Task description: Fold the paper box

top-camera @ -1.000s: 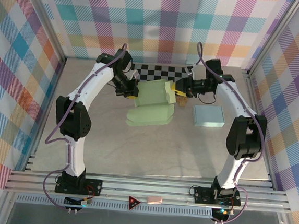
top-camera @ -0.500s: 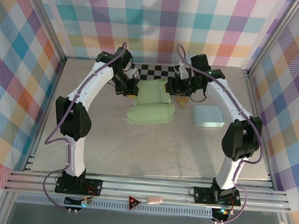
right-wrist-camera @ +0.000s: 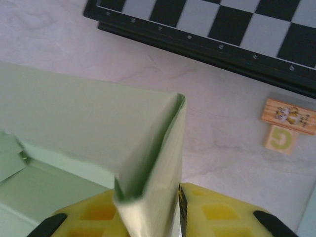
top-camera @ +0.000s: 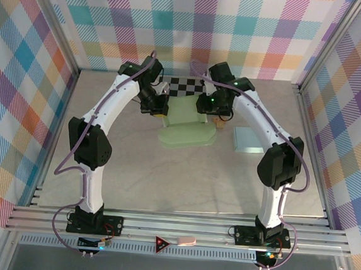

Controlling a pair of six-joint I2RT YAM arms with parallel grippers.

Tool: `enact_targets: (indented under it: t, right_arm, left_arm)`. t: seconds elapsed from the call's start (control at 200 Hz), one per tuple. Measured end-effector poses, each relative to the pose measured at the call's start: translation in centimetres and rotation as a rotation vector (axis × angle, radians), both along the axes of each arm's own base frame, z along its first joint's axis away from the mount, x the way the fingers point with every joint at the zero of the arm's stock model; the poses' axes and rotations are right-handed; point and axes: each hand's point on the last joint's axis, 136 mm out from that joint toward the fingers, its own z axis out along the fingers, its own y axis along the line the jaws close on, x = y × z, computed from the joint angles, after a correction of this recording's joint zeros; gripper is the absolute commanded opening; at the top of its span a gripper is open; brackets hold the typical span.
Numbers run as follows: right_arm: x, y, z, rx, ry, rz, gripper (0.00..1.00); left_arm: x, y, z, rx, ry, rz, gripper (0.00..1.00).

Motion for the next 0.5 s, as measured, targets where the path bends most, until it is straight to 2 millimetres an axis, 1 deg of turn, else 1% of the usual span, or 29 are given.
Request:
enact_targets:
  t: [0.105, 0.195, 0.385, 0.5]
  right_arm:
    - [0.2, -0.4, -0.6, -0.064, -0.002, -0.038, 0.19]
    - [0.2, -0.7, -0.7, -0.110, -0.012, -0.066, 0.15]
    - [0.1, -1.3, -0.7, -0.206, -0.039, -0.128, 0.00]
    - [0.3, -1.4, -0.7, -0.281, -0.063, -0.159, 0.00]
  left_arm:
    - [-0.1, -0.2, -0.1, 0.001, 0.002, -0.006, 0.00]
    - [-0.2, -0.5, -0.1, 0.000, 0.002, -0.009, 0.00]
    - [-0.3, -0.9, 0.0, -0.002, 0.002, -0.015, 0.00]
    - [-0.4, -1.0, 0.0, 0.002, 0.004, -0.008, 0.00]
